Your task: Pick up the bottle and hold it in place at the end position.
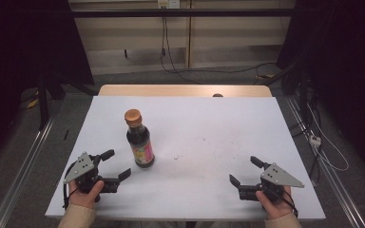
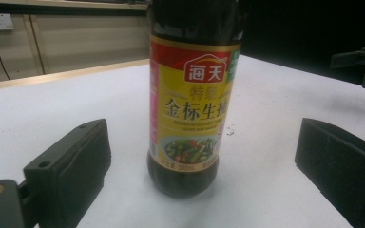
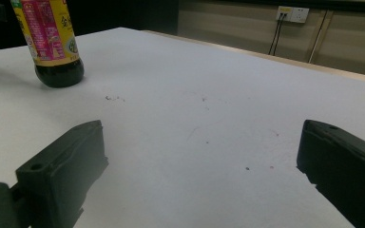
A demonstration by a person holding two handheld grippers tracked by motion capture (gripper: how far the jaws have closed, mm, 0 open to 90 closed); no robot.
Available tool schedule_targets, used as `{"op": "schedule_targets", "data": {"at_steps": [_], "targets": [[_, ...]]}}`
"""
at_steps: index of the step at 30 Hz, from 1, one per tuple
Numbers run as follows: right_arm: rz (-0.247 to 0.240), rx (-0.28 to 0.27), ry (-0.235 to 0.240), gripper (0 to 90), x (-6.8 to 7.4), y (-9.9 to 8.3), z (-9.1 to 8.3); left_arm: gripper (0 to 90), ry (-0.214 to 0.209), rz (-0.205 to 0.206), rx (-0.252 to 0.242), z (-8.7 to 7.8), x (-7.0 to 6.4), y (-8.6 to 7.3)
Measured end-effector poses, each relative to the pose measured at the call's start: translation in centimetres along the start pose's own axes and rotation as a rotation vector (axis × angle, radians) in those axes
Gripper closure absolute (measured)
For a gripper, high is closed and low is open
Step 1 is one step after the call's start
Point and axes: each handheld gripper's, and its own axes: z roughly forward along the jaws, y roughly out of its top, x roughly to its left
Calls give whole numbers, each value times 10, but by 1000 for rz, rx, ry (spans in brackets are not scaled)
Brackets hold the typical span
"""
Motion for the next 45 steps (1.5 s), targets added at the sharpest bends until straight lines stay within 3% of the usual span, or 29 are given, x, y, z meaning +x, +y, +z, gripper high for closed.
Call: {"op": "schedule_targets", "data": {"at_steps": [3,5,6,8,9,17,23,30,32,35,39,45], "targets": [[0,-3,2,17,0,0,0,44,-1,-21,-8,1,-3,0],[1,-3,-1,17,0,0,0,44,0,-18,-6,2,-3,0],[2,-2,-1,17,0,0,0,45,4,3,-5,2,-2,1],[1,-2,1,18,0,0,0,45,4,-15,-12,3,-3,1],[1,0,-1,17,0,0,0,45,9,9,-15,3,-2,2],[0,6,-2,16,-1,-1,0,28,46,-12,-43,8,-6,7],[7,4,-8,16,-2,-1,-1,43,53,-42,-48,17,-9,14],[5,4,-6,16,-1,-1,-1,43,113,-64,-20,29,-14,26],[1,4,-4,17,-1,-1,-1,44,114,-55,-7,32,-14,28],[0,3,0,17,0,-1,-1,45,102,-75,-8,40,-16,31],[1,4,2,17,0,-1,0,69,122,-56,1,50,-18,34],[5,1,1,17,0,-1,-1,94,130,-60,-8,63,-20,38]]}}
